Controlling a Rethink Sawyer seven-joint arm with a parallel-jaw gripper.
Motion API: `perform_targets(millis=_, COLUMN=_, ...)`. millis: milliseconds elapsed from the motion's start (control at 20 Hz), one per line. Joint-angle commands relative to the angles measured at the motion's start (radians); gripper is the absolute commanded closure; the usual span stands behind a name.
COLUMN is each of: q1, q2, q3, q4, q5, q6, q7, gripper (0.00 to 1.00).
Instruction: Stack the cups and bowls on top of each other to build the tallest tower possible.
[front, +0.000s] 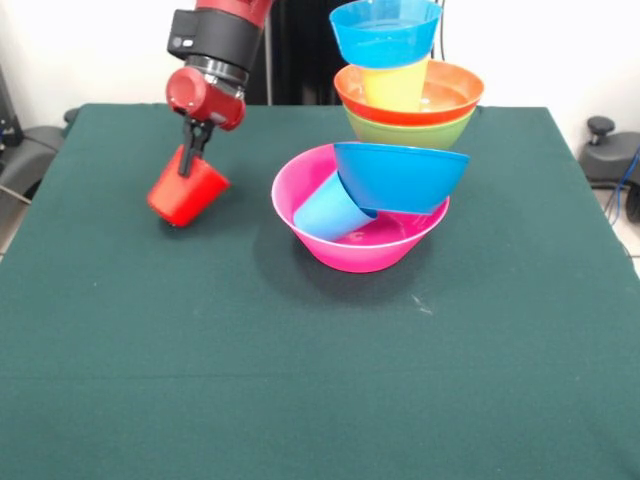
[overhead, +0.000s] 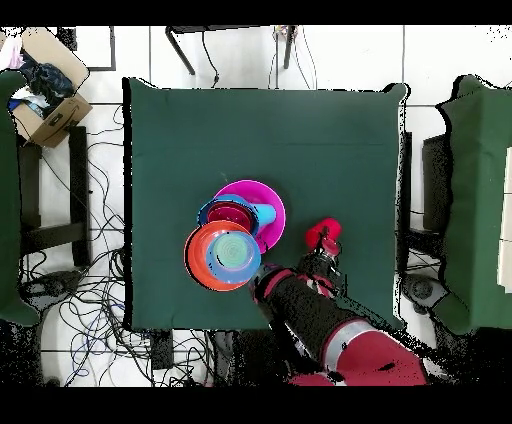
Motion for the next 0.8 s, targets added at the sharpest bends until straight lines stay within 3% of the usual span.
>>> perform_targets(millis=50, q1=0.041, q2=-0.092, q3=0.063, q4=-0.004, q5=0.062, q6=-0.232, q7=-0.009, gripper=1.00)
perform_targets(millis=300, q1=0.069, q2=-0.130, q3=0.042, q4=0.002, q5=0.119, q6=-0.308, q7=-0.024, gripper=1.00)
perform_targets(millis=600, q1=0.034, q2=-0.163, q3=-0.002, q4=-0.045, q5=0.112, q6=-0.501, q7=-0.061, gripper=1.00)
perform_targets(millis=800, q1=0.002, q2=-0.138, q3=-0.012, q4=-0.085, q5=0.068, q6=-0.572, q7=-0.082, gripper=1.00)
